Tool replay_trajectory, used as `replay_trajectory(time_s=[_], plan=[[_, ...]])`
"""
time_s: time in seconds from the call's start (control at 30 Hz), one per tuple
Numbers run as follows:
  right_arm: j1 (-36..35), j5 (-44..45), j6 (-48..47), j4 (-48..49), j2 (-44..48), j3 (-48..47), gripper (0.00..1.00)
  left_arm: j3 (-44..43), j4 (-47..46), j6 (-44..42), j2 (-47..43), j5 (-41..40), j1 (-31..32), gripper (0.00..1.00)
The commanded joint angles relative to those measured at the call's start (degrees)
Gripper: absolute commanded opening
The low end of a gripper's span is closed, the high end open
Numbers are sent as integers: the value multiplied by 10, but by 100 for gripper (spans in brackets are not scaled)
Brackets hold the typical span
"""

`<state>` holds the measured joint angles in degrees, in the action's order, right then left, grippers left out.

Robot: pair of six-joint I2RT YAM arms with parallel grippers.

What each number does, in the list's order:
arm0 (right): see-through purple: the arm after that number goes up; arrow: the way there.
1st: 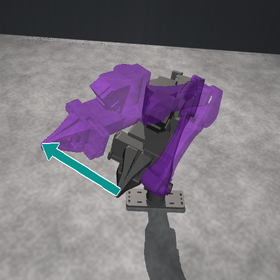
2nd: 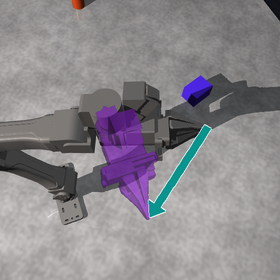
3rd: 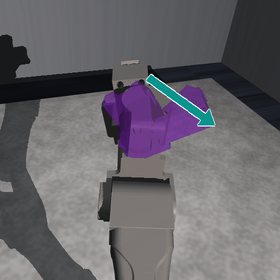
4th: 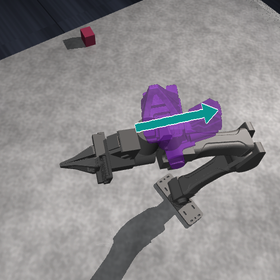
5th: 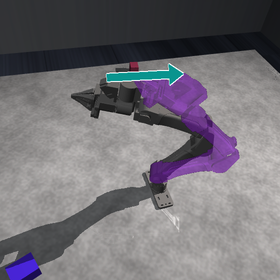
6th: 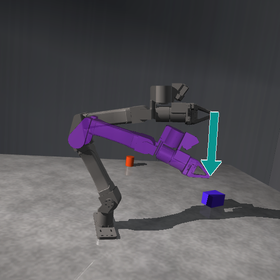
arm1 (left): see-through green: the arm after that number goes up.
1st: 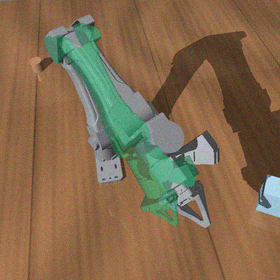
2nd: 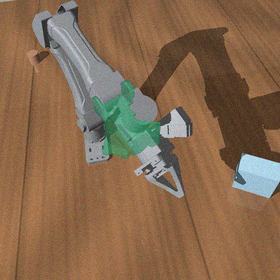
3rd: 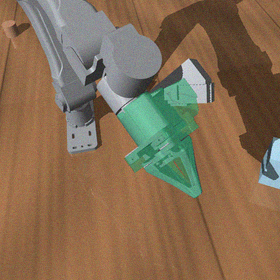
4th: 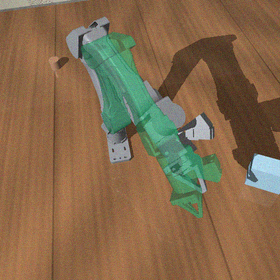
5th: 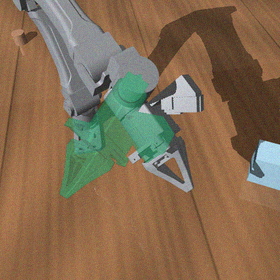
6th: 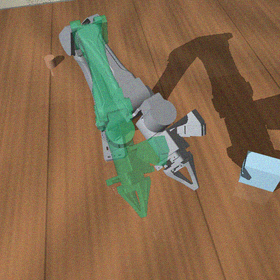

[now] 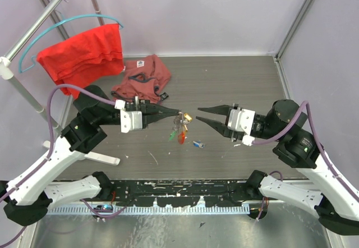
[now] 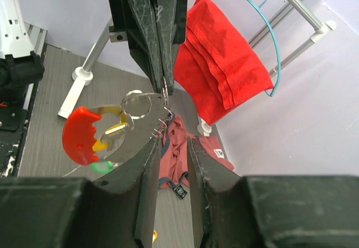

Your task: Put the keys on the keyring

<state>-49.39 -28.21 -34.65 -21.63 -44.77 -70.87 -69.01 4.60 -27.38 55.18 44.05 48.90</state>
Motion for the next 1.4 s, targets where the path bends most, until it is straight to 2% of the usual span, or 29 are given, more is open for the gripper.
replay_trajectory(time_s=[0.0,0.53,1.23,1.37], plan=[[-2,-16,7,54,-9,-11,32,-3,-24,-7,1,-1,1,0],[-2,-63,25,101,-42,-7,30,-9,-28,11,8,6,1,0],[-1,-80,29,102,-56,-8,18,-13,-24,16,11,17,1,0],[-1,-80,30,102,-57,-10,1,-14,-24,16,11,18,1,0]])
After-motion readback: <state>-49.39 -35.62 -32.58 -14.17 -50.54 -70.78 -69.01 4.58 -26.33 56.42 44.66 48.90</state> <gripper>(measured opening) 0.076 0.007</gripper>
